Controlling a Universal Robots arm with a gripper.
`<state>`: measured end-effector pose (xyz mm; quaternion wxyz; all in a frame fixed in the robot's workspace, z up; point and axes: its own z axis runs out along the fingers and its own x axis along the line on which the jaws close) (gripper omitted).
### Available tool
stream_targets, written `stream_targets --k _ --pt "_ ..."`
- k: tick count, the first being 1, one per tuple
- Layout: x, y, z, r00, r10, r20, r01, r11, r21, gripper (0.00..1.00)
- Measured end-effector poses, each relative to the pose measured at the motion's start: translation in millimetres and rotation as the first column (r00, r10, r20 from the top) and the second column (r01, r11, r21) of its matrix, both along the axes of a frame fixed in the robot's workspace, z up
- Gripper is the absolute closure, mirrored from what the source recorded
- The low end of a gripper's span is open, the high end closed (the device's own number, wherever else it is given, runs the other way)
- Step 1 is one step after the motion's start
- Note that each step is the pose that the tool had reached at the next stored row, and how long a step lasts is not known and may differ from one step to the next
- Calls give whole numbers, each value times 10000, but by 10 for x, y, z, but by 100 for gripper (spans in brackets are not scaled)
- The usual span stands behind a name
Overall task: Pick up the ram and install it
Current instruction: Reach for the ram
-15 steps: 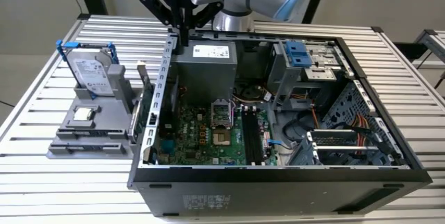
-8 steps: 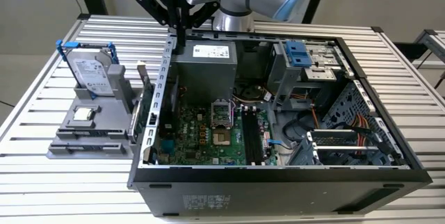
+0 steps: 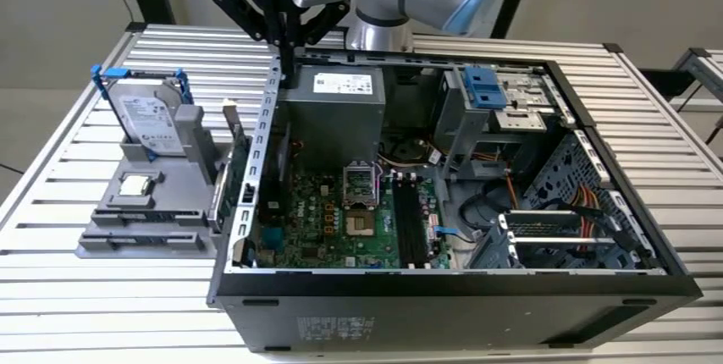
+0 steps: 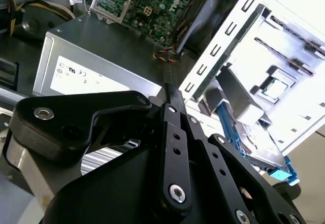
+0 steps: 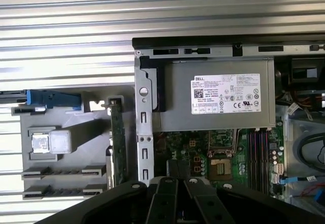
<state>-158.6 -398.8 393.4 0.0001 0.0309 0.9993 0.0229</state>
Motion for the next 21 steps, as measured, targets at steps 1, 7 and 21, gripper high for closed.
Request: stream_targets --k 1,7,21 --pt "-8 0 0 10000 0 -2 0 10000 1 100" --pt "-58 0 -1 10000 -1 -8 1 10000 0 100" --pt "-183 0 -2 10000 0 -21 0 10000 0 100"
